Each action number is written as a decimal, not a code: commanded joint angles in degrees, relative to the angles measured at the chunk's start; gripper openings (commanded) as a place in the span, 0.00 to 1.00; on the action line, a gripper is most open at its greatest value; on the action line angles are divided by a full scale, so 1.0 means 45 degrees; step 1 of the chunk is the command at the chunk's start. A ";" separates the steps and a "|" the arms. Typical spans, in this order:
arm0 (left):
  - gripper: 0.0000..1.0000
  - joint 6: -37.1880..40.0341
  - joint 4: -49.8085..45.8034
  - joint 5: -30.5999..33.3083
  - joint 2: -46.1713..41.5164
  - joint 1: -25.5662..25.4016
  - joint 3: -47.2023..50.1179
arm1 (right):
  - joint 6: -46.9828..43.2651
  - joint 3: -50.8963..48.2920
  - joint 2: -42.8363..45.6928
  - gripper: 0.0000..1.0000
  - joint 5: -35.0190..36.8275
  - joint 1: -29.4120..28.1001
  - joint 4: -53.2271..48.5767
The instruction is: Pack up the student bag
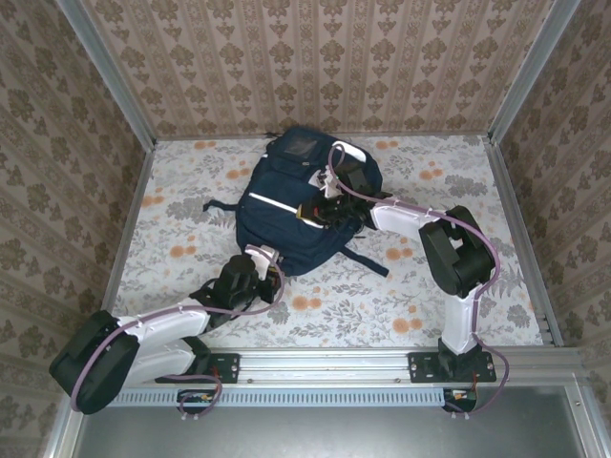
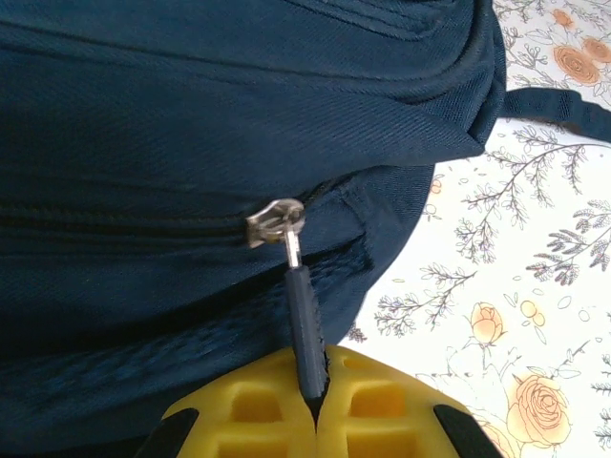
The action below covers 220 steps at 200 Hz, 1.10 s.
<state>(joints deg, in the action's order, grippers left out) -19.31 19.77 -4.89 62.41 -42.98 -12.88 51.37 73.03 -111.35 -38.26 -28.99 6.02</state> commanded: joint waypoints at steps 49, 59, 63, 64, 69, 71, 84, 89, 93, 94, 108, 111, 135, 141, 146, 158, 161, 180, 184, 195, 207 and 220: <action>0.00 0.0114 0.0911 -0.1013 0.0639 -0.0126 -0.0046 | 0.3491 0.0820 0.0448 0.00 0.0714 -0.0488 0.1657; 0.00 0.0094 0.0996 -0.1062 0.0719 -0.0126 -0.0027 | 0.3896 0.0806 0.0375 0.00 0.0819 -0.0491 0.1860; 0.00 0.0087 0.1030 -0.1080 0.0753 -0.0133 -0.0027 | 0.4049 0.0780 0.0370 0.00 0.0879 -0.0491 0.1981; 0.00 0.0090 0.1033 -0.1081 0.0766 -0.0134 -0.0027 | 0.4089 0.0781 0.0360 0.00 0.0892 -0.0491 0.2011; 0.00 0.0079 0.1070 -0.1103 0.0805 -0.0136 -0.0016 | 0.4286 0.0763 0.0333 0.00 0.0929 -0.0491 0.2170; 0.00 0.0064 0.1084 -0.1102 0.0820 -0.0136 -0.0025 | 0.4369 0.0767 0.0321 0.00 0.0940 -0.0491 0.2239; 0.00 0.0054 0.1209 -0.1142 0.0929 -0.0136 -0.0021 | 0.4866 0.0791 0.0197 0.00 0.0981 -0.0528 0.2583; 0.00 0.0057 0.1241 -0.1159 0.0986 -0.0136 -0.0027 | 0.5052 0.0801 0.0142 0.00 0.0983 -0.0539 0.2705; 0.00 0.0056 0.1260 -0.1160 0.1038 -0.0135 -0.0027 | 0.5206 0.0817 0.0082 0.00 0.0935 -0.0550 0.2815; 0.00 0.0064 0.1275 -0.1170 0.1045 -0.0135 -0.0027 | 0.5244 0.0829 0.0069 0.00 0.0939 -0.0550 0.2838; 0.00 0.0053 0.1408 -0.1238 0.1201 -0.0135 -0.0047 | 0.5726 0.0960 -0.0129 0.00 0.0789 -0.0583 0.3147; 0.00 0.0048 0.1422 -0.1268 0.1237 -0.0136 -0.0047 | 0.5795 0.0975 -0.0164 0.00 0.0797 -0.0597 0.3173; 0.00 0.0005 0.1782 -0.1456 0.1488 -0.0154 -0.0084 | 0.5827 0.1148 -0.0177 0.00 0.1035 -0.0754 0.2889; 0.00 -0.0003 0.1867 -0.1525 0.1552 -0.0152 -0.0105 | 0.5846 0.1171 -0.0175 0.00 0.1137 -0.0802 0.2863; 0.00 -0.0006 0.1947 -0.1592 0.1620 -0.0163 -0.0124 | 0.5895 0.1198 -0.0190 0.00 0.1191 -0.0849 0.2894; 0.00 0.0019 0.2084 -0.1781 0.1781 -0.0180 -0.0187 | 0.5994 0.1360 -0.0298 0.00 0.1167 -0.0918 0.2932; 0.00 0.0024 0.2100 -0.1834 0.1839 -0.0188 -0.0230 | 0.6004 0.1401 -0.0322 0.00 0.1169 -0.0935 0.2924; 0.00 0.0046 0.2222 -0.2053 0.2104 -0.0241 -0.0393 | 0.6049 0.1532 -0.0414 0.00 0.1381 -0.1013 0.2820; 0.00 0.0053 0.2246 -0.2073 0.2142 -0.0255 -0.0410 | 0.6007 0.1574 -0.0430 0.00 0.1461 -0.1035 0.2766; 0.00 0.0053 0.2279 -0.2117 0.2257 -0.0284 -0.0475 | 0.5986 0.1621 -0.0451 0.00 0.1569 -0.1058 0.2676; 0.00 0.0064 0.2282 -0.2118 0.2321 -0.0310 -0.0496 | 0.5892 0.1670 -0.0545 0.00 0.1646 -0.1106 0.2608; 0.00 0.0053 0.2246 -0.2013 0.2304 -0.0305 -0.0450 | 0.5645 0.1612 -0.0541 0.00 0.1770 -0.1111 0.2367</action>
<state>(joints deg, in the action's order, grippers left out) -19.33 27.97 -12.82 72.53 -43.99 -13.65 76.55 78.00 -113.36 -32.86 -33.61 15.05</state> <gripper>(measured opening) 0.043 0.062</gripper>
